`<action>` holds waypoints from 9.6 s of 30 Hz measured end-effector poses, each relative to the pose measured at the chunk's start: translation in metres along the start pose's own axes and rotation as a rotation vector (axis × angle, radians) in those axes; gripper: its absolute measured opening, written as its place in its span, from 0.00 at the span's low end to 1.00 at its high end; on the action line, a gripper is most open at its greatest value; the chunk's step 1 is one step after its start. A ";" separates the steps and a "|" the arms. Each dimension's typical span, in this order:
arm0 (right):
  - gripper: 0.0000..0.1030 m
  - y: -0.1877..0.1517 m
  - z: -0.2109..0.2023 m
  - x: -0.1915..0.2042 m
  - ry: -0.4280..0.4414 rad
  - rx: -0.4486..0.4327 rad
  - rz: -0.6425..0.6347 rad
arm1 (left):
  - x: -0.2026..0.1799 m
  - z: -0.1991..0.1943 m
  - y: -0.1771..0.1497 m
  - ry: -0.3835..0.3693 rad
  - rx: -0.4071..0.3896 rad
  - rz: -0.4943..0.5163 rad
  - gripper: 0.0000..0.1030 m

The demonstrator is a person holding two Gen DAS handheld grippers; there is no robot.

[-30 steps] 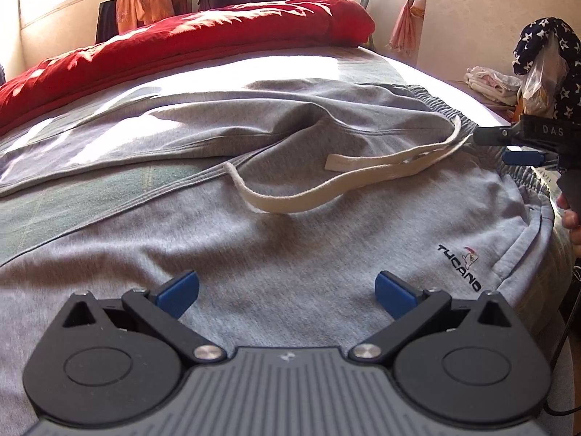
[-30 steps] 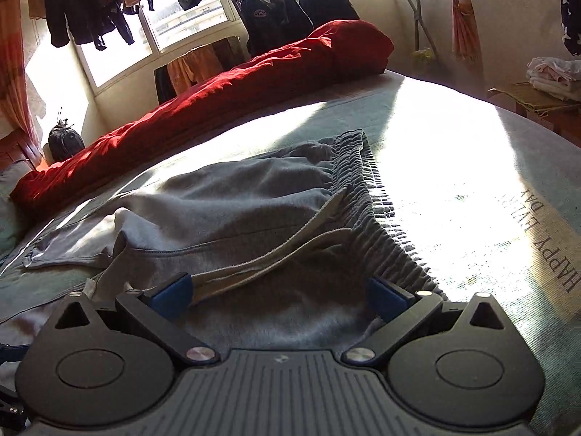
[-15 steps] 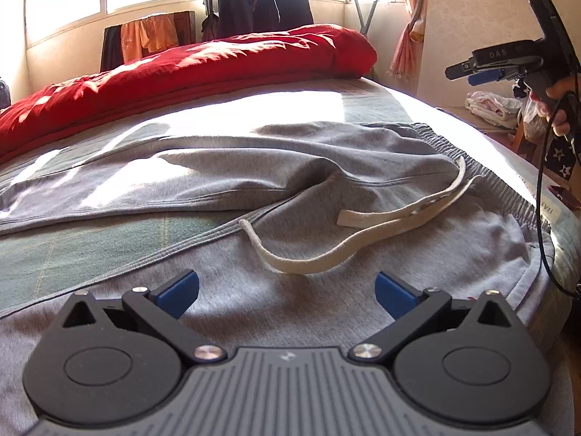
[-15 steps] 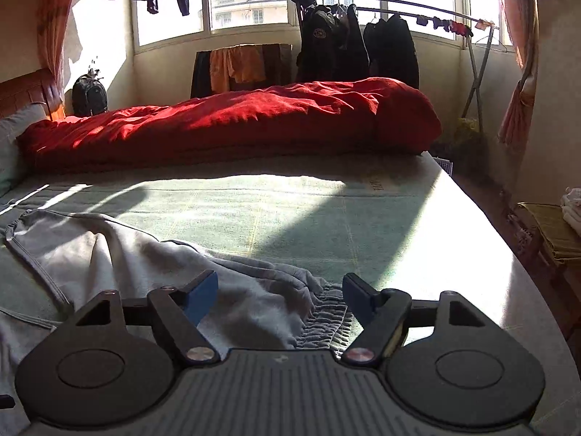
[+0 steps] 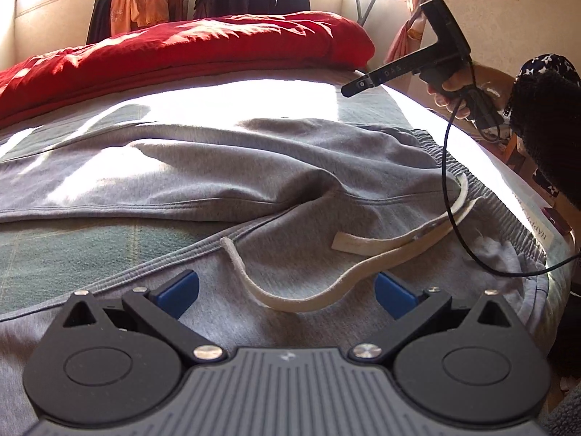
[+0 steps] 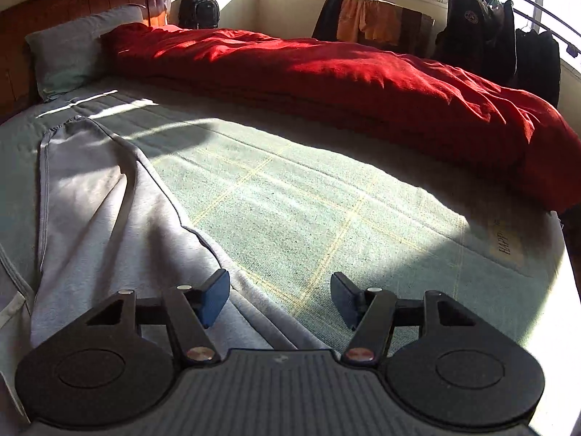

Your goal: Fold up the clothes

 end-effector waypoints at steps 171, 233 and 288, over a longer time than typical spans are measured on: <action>0.21 0.293 0.299 0.553 0.474 0.078 -0.441 | 0.395 -0.068 -0.041 0.102 -0.122 -0.421 0.98; 0.51 0.021 -0.006 0.252 0.117 0.133 -0.165 | 0.193 -0.068 0.036 0.068 0.007 -0.049 0.99; 0.51 -0.078 -0.050 0.239 0.227 0.028 -0.015 | 0.053 0.081 0.107 -0.716 -0.021 -0.486 0.99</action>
Point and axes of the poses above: each gripper's, at about its wrist camera, not at the fingertips, and z roughly the way its jaws point, x to its left, y to its top, the point moved 8 cm from there along z, roughly the way its jaws point, and after that the axes turned 4 degrees about x, right-handed, at the moved point
